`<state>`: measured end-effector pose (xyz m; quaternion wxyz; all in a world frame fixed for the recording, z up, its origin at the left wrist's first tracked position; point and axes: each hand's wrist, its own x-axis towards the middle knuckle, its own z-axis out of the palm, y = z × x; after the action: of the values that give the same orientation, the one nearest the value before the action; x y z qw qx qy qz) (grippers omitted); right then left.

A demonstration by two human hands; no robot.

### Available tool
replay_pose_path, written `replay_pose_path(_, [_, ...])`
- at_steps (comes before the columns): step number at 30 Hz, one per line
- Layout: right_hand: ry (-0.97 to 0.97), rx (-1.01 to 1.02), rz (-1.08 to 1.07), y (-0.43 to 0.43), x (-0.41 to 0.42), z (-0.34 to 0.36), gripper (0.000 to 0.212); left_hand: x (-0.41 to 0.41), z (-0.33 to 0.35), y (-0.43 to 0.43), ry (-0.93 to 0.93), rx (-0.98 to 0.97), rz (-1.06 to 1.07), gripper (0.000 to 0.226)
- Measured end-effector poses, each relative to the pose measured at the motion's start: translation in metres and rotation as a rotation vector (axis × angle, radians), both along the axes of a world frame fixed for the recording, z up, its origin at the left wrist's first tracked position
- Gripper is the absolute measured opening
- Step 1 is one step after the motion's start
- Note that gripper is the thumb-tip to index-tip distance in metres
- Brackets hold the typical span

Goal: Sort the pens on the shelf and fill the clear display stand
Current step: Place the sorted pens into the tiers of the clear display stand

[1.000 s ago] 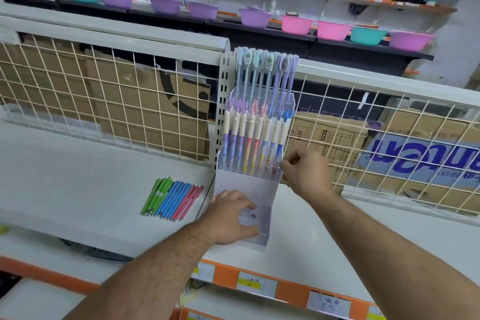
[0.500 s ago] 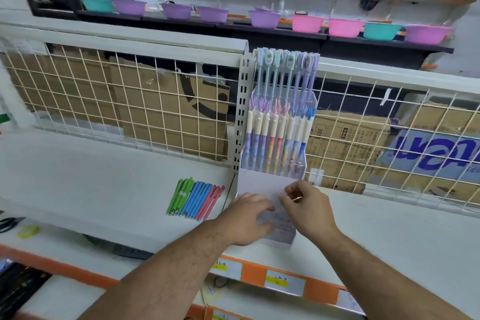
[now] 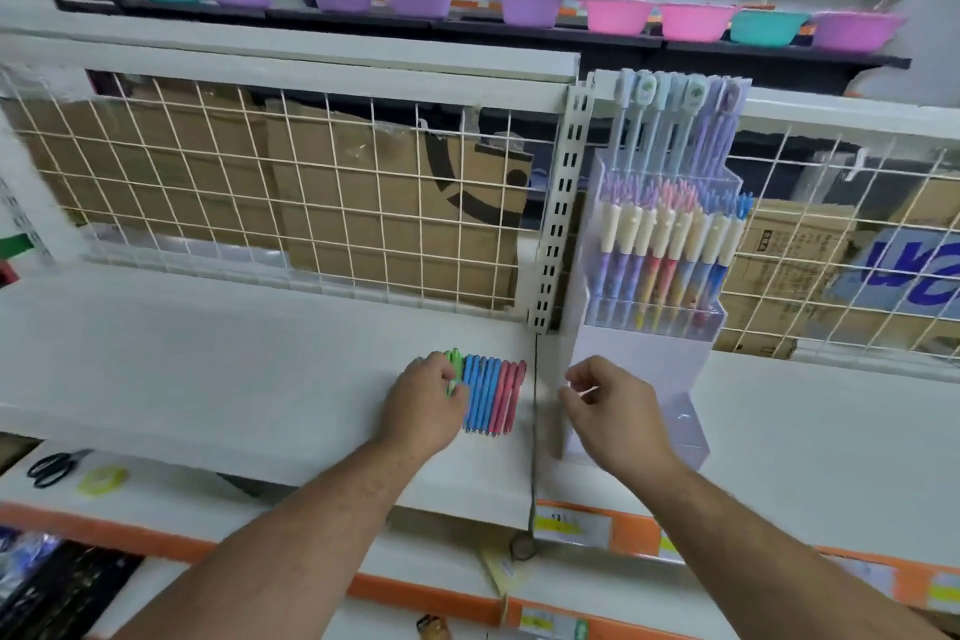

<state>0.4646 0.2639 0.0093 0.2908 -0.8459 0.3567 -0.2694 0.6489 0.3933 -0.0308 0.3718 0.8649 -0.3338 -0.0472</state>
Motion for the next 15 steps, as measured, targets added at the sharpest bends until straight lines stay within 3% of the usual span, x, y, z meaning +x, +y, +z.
replay_pose_path(3, [0.008,0.003,-0.022,0.014,0.017,-0.002,0.01,0.02,-0.007,0.007,0.154,0.075,0.065,0.025])
replay_pose_path(7, [0.004,0.028,-0.043,0.028,0.03,-0.003,0.01,0.031,-0.01,0.004,0.179,0.147,0.065,0.033])
replay_pose_path(15, [0.06,0.012,-0.051,0.038,0.041,-0.006,0.011,0.044,-0.009,0.002,0.233,0.24,0.084,0.011])
